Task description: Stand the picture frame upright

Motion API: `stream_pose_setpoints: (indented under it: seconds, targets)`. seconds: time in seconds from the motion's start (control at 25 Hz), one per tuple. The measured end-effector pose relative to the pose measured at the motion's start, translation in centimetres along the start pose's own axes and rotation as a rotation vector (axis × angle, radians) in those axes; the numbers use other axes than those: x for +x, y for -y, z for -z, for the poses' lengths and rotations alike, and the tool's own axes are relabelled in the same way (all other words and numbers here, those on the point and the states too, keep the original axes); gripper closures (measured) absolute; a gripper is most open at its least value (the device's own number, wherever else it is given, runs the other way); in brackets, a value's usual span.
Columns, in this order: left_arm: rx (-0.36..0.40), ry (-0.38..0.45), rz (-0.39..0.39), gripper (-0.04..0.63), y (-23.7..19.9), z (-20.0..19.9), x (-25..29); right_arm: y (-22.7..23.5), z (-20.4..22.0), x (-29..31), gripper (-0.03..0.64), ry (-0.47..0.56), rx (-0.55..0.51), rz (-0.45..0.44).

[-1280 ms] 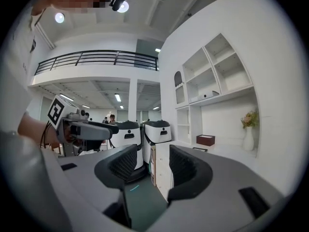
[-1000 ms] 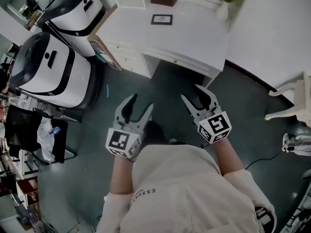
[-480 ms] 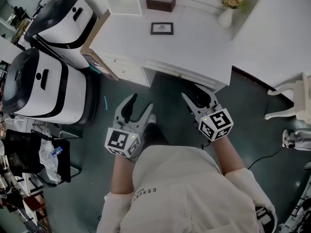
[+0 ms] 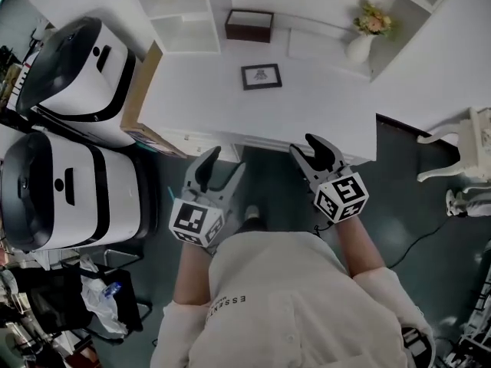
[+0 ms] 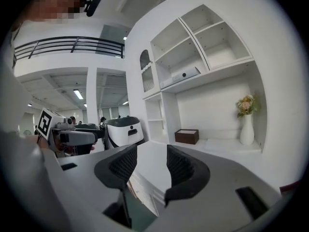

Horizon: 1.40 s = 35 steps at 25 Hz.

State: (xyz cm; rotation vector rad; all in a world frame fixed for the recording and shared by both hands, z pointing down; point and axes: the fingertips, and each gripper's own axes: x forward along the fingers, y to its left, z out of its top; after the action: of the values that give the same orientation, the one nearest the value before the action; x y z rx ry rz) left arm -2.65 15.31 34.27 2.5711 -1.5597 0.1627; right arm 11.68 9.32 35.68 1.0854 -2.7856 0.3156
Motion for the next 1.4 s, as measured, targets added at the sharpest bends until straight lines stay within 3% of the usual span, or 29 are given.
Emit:
stream_pose_setpoints:
  seconds: [0.16,0.44,0.72,1.0,1.4]
  targets:
    - [0.014,-0.026,0.062,0.365,-3.8,-0.4,2.5,1.1,-0.9,3.5,0.413,-0.016,0.005,0.061]
    - [-0.017,-0.072,0.066,0.365,-8.4,0.7,6.9,4.2,-0.3,8.4,0.413,-0.093,0.016,0.101]
    - [-0.021,-0.111,0.036,0.365,-11.8,1.5,12.3,8.7,0.6,14.4,0.413,-0.162,0.024,0.066]
    - [-0.074,-0.144,-0.013,0.365,-15.0,2.8,18.4,13.7,2.0,20.3,0.413,-0.273,0.013,0.016]
    - [-0.131,-0.213,-0.058,0.365,-18.0,5.9,24.0,19.7,8.9,27.4,0.413,-0.469,0.033,-0.015]
